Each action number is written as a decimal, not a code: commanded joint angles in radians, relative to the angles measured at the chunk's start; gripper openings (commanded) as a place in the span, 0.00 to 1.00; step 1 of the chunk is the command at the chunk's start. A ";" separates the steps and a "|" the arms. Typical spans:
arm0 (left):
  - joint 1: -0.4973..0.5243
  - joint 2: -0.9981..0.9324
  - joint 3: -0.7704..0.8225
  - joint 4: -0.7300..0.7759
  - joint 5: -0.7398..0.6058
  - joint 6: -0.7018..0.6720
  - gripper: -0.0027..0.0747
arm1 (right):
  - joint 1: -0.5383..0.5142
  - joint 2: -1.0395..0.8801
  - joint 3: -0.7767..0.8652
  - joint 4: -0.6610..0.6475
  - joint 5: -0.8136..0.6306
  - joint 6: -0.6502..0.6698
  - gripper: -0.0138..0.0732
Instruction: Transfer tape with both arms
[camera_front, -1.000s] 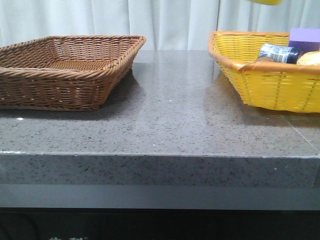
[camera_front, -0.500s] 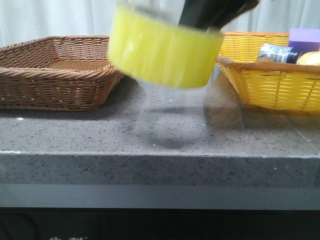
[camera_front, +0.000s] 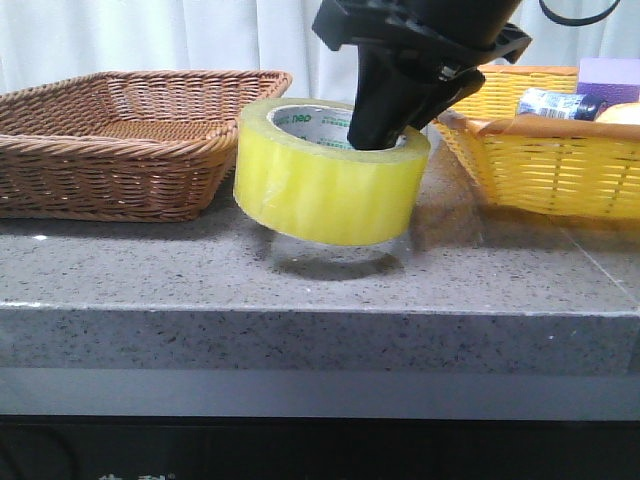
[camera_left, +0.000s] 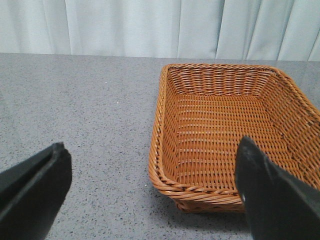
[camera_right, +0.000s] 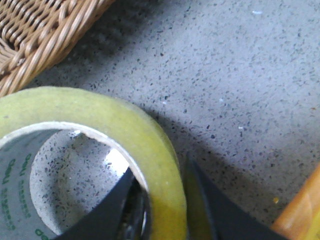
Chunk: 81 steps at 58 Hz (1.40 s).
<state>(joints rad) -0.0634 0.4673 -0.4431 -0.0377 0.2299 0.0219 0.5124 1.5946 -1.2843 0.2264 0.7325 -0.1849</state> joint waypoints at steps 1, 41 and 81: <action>0.000 0.008 -0.036 -0.008 -0.077 -0.007 0.88 | -0.001 -0.043 -0.041 0.011 -0.056 -0.010 0.38; 0.000 0.008 -0.036 -0.008 -0.077 -0.007 0.88 | -0.001 -0.049 -0.073 -0.013 -0.046 -0.010 0.56; 0.000 0.008 -0.036 -0.008 -0.077 -0.007 0.88 | -0.089 -0.262 -0.100 0.000 -0.092 0.041 0.08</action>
<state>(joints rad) -0.0634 0.4673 -0.4431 -0.0377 0.2299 0.0219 0.4635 1.4182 -1.3771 0.2160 0.7231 -0.1560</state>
